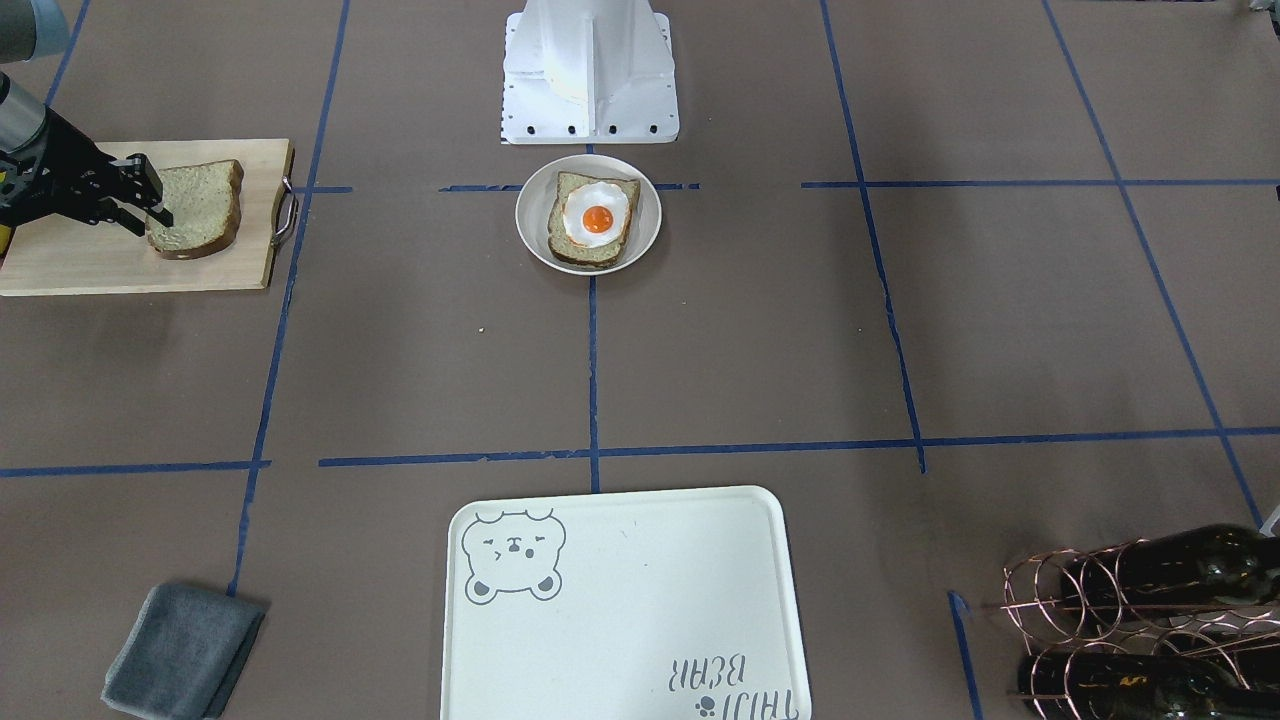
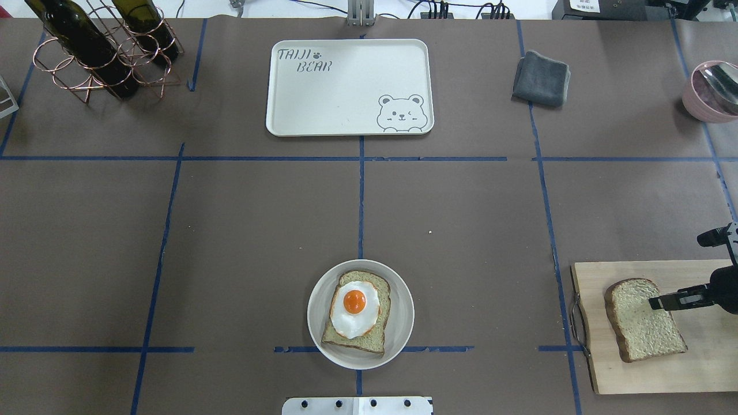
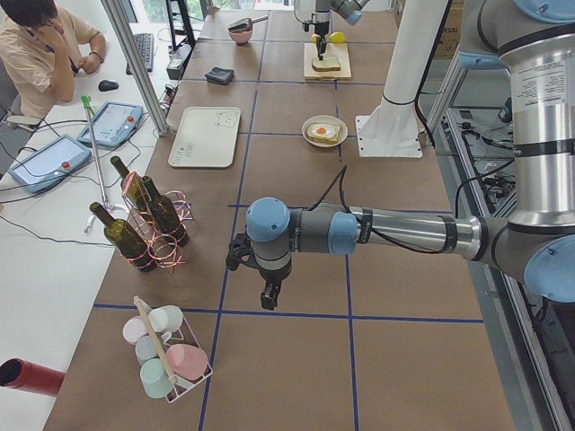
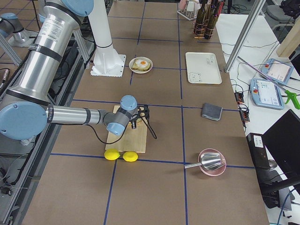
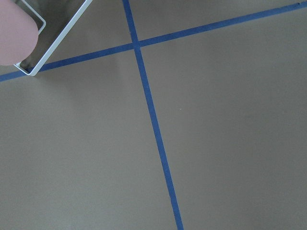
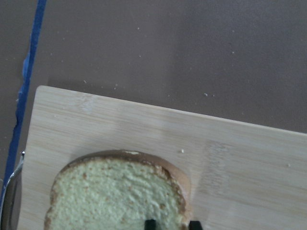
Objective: Make sandwich and place on tray
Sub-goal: 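Close the right gripper on the bread slice edge and lift it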
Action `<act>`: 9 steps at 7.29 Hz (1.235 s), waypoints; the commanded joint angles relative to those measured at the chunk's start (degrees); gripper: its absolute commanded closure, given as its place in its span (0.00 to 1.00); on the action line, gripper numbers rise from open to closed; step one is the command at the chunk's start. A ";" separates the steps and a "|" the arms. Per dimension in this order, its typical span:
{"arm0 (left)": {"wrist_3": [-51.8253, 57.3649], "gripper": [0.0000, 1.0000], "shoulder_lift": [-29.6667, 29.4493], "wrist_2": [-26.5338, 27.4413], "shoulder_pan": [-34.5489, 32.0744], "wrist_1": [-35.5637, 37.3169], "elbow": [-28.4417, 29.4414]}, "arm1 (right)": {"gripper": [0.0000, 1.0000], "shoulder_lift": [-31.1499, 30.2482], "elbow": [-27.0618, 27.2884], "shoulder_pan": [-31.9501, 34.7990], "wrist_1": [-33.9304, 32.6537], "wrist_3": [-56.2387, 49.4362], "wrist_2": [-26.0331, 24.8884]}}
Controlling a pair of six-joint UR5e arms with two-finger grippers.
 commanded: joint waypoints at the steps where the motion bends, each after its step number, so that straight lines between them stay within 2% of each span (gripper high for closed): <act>1: 0.00 0.00 -0.05 0.08 0.00 0.00 0.00 | 1.00 0.00 0.00 0.04 0.08 -0.66 0.08; 3: 0.00 0.00 0.04 -0.01 0.00 0.00 0.00 | 1.00 -0.08 0.17 0.22 0.17 -0.84 0.43; 4: 0.00 0.00 0.04 -0.01 0.00 0.00 0.00 | 1.00 -0.17 0.43 0.30 2.26 -0.75 1.83; 5: 0.00 0.00 -0.05 -0.01 0.00 -0.09 0.00 | 1.00 -0.09 0.52 1.09 4.81 -0.32 5.67; 7: 0.00 0.00 -0.05 -0.01 0.00 -0.09 0.00 | 1.00 1.66 2.44 2.33 7.02 1.60 7.20; 9: 0.00 0.00 0.04 -0.01 0.00 0.00 0.00 | 1.00 9.62 4.57 2.06 6.59 14.12 7.21</act>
